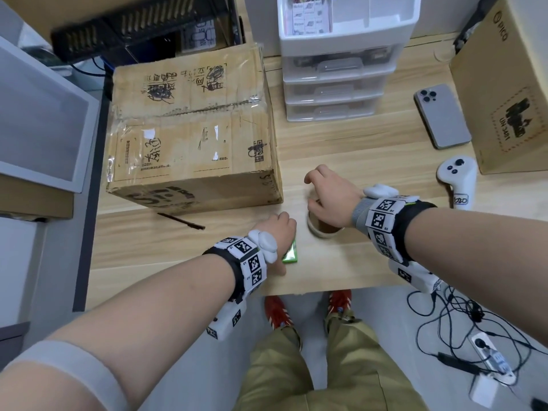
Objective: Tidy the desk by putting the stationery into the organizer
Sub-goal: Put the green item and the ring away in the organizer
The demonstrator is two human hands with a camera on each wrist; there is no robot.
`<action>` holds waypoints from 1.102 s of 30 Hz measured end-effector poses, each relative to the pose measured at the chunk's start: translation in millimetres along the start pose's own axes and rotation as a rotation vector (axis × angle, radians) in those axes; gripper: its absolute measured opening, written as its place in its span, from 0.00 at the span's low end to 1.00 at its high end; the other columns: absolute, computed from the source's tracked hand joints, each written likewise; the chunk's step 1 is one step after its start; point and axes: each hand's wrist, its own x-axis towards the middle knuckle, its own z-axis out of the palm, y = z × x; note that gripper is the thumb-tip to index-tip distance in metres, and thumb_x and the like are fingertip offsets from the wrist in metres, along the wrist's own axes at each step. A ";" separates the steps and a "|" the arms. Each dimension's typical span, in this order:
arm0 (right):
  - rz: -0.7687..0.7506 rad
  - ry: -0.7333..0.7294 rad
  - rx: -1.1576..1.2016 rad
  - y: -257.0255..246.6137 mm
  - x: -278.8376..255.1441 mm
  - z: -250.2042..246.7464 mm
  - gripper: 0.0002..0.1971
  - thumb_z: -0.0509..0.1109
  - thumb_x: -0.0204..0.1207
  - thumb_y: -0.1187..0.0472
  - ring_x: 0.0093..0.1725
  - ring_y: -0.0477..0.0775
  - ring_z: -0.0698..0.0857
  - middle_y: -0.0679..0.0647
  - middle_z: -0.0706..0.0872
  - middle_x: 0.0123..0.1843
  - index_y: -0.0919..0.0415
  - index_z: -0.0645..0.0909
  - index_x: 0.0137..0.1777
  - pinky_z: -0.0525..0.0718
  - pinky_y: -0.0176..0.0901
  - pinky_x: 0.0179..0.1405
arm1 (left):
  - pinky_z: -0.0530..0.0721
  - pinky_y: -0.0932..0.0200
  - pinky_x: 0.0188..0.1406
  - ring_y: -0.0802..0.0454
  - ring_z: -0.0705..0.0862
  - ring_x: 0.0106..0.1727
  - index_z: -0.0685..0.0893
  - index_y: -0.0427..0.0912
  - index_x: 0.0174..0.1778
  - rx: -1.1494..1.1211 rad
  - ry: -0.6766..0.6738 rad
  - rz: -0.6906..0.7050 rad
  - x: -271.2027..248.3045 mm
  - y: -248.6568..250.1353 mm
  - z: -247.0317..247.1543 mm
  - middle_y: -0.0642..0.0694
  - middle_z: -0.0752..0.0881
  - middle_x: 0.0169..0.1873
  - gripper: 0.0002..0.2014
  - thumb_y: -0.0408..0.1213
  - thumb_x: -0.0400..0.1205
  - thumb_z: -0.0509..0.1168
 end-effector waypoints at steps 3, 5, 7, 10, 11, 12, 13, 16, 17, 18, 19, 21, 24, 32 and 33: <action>0.045 -0.069 0.042 -3.7 -2.4 -11.7 0.22 0.65 0.78 0.58 0.58 0.58 0.82 0.55 0.78 0.65 0.61 0.71 0.71 0.82 0.52 0.55 | 0.72 0.53 0.41 0.45 0.73 0.62 0.70 0.40 0.68 -0.075 0.102 -0.005 -2.3 2.3 -12.5 0.43 0.71 0.64 0.36 0.49 0.70 0.79; 0.153 -0.169 0.157 -4.2 1.7 -27.5 0.22 0.67 0.77 0.57 0.54 0.58 0.84 0.52 0.83 0.56 0.59 0.71 0.70 0.82 0.50 0.53 | 0.71 0.54 0.42 0.44 0.72 0.63 0.70 0.39 0.70 -0.100 0.173 0.026 -3.0 6.1 -33.2 0.42 0.70 0.65 0.38 0.50 0.71 0.79; 0.254 -0.186 0.264 -2.2 4.8 -51.9 0.17 0.68 0.76 0.59 0.50 0.57 0.84 0.51 0.85 0.49 0.58 0.75 0.64 0.80 0.46 0.50 | 0.76 0.54 0.47 0.43 0.72 0.63 0.70 0.36 0.70 -0.081 0.246 0.074 -4.7 12.5 -63.3 0.40 0.69 0.63 0.39 0.53 0.71 0.77; 0.392 -0.072 0.484 2.5 10.0 -86.1 0.11 0.65 0.73 0.67 0.40 0.55 0.85 0.53 0.87 0.40 0.56 0.78 0.54 0.82 0.44 0.43 | 0.77 0.54 0.48 0.43 0.71 0.60 0.72 0.36 0.66 -0.102 0.347 0.082 -2.6 24.0 -99.7 0.40 0.70 0.60 0.33 0.53 0.73 0.73; 0.431 -0.072 0.586 3.8 10.0 -97.9 0.10 0.63 0.72 0.70 0.35 0.54 0.83 0.54 0.84 0.36 0.58 0.78 0.50 0.82 0.42 0.38 | 0.78 0.53 0.47 0.43 0.71 0.61 0.72 0.36 0.66 -0.118 0.369 0.077 -1.3 27.5 -111.0 0.40 0.69 0.60 0.33 0.52 0.72 0.73; 0.461 -0.102 0.676 6.8 8.3 -112.4 0.10 0.60 0.69 0.72 0.31 0.53 0.79 0.55 0.81 0.34 0.59 0.77 0.46 0.81 0.41 0.35 | 0.79 0.52 0.47 0.43 0.71 0.62 0.72 0.37 0.66 -0.119 0.390 0.079 -0.7 32.0 -126.5 0.40 0.69 0.60 0.33 0.51 0.71 0.74; 0.483 -0.161 0.748 9.6 5.4 -124.6 0.11 0.58 0.64 0.73 0.28 0.52 0.77 0.55 0.77 0.33 0.59 0.76 0.41 0.81 0.40 0.33 | 0.80 0.52 0.48 0.43 0.70 0.62 0.74 0.37 0.65 -0.123 0.403 0.081 0.9 36.0 -139.7 0.40 0.69 0.60 0.32 0.51 0.71 0.75; 0.487 -0.301 0.879 20.3 -1.0 -154.0 0.11 0.57 0.64 0.74 0.24 0.45 0.75 0.50 0.75 0.30 0.57 0.74 0.34 0.78 0.37 0.29 | 0.77 0.54 0.47 0.46 0.69 0.59 0.80 0.40 0.58 -0.075 0.434 0.078 9.6 37.1 -175.8 0.41 0.71 0.59 0.27 0.55 0.71 0.74; 0.477 -0.303 0.896 23.9 -0.9 -157.5 0.13 0.58 0.70 0.75 0.24 0.44 0.77 0.49 0.77 0.30 0.56 0.76 0.36 0.79 0.36 0.29 | 0.75 0.55 0.46 0.46 0.69 0.58 0.80 0.40 0.58 -0.061 0.448 0.082 12.1 34.1 -183.7 0.41 0.71 0.58 0.27 0.55 0.71 0.74; 0.464 -0.286 0.915 29.0 1.3 -158.5 0.13 0.62 0.74 0.76 0.27 0.43 0.81 0.50 0.82 0.31 0.57 0.78 0.41 0.81 0.36 0.30 | 0.74 0.55 0.46 0.45 0.70 0.57 0.80 0.39 0.58 -0.060 0.465 0.083 13.8 30.6 -190.6 0.41 0.71 0.58 0.28 0.55 0.70 0.75; 0.450 -0.259 0.933 35.1 5.5 -159.3 0.11 0.66 0.75 0.75 0.32 0.45 0.85 0.52 0.86 0.36 0.58 0.81 0.46 0.83 0.38 0.34 | 0.74 0.55 0.45 0.45 0.70 0.57 0.79 0.39 0.59 -0.068 0.483 0.082 16.2 26.6 -199.2 0.41 0.70 0.57 0.29 0.54 0.69 0.76; 0.446 -0.223 0.947 40.7 15.7 -158.2 0.11 0.71 0.76 0.73 0.42 0.51 0.89 0.58 0.90 0.46 0.63 0.83 0.56 0.87 0.42 0.41 | 0.73 0.55 0.43 0.46 0.71 0.56 0.77 0.38 0.58 -0.083 0.516 0.066 19.4 16.3 -211.8 0.42 0.70 0.57 0.32 0.53 0.66 0.78; 0.538 -0.135 1.014 48.6 33.5 -155.7 0.12 0.72 0.76 0.69 0.44 0.55 0.90 0.60 0.92 0.50 0.66 0.83 0.60 0.89 0.46 0.44 | 0.79 0.50 0.45 0.45 0.70 0.54 0.72 0.40 0.61 -0.083 0.595 0.032 26.4 -3.6 -229.0 0.42 0.70 0.56 0.41 0.63 0.59 0.76; 0.672 0.035 1.189 60.5 80.4 -138.4 0.15 0.66 0.48 0.65 0.42 0.59 0.78 0.61 0.77 0.42 0.59 0.77 0.39 0.76 0.49 0.41 | 0.80 0.47 0.51 0.40 0.75 0.55 0.74 0.35 0.65 -0.066 0.889 -0.274 38.6 -79.9 -268.7 0.37 0.76 0.60 0.32 0.51 0.68 0.66; 0.668 0.050 1.237 57.8 84.5 -139.0 0.14 0.65 0.49 0.66 0.42 0.60 0.79 0.61 0.78 0.41 0.59 0.76 0.38 0.77 0.46 0.39 | 0.80 0.46 0.51 0.39 0.76 0.56 0.73 0.34 0.65 -0.071 0.856 -0.268 40.6 -85.5 -270.3 0.37 0.75 0.61 0.34 0.49 0.67 0.67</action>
